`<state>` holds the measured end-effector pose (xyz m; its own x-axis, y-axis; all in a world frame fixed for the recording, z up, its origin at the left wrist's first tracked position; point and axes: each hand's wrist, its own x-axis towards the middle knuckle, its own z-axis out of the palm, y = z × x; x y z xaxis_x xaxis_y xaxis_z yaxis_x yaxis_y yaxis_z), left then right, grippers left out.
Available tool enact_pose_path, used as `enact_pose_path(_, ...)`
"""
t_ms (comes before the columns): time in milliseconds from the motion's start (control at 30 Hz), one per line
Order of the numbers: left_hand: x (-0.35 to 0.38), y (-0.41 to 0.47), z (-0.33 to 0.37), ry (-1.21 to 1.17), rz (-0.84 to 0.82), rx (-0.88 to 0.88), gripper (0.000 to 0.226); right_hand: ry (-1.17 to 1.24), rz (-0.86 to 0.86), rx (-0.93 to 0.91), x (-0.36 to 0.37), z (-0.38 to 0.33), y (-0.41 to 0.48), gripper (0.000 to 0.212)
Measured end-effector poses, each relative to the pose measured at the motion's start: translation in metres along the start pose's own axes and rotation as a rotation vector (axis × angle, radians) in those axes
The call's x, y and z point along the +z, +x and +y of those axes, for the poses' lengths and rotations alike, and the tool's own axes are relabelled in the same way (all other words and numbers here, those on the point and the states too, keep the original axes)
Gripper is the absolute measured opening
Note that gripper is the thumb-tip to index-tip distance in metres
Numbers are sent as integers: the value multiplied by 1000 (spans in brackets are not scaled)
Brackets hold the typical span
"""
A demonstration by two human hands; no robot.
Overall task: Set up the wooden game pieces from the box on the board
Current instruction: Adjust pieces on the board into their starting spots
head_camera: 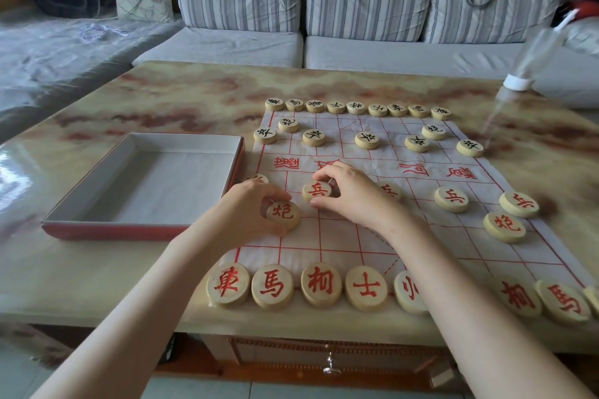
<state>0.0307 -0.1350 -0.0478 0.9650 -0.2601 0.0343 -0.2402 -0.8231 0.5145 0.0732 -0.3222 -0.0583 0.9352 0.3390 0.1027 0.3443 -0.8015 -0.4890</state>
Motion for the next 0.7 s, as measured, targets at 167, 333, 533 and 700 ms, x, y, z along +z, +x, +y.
enact_pose_path(167,0,-1,0,-30,25,8,51,-2,-6,8,0,0,0,46)
enact_pose_path(333,-9,-2,-1,-85,64,-16,55,-80,-6,-6,-3,-6,-3,51)
enact_pose_path(533,-44,-2,-20,-186,330,-121,23,23,32,-89,-1,-31,-2,46)
enact_pose_path(700,-49,-1,-21,-189,369,-158,23,-30,34,-40,12,-55,21,53)
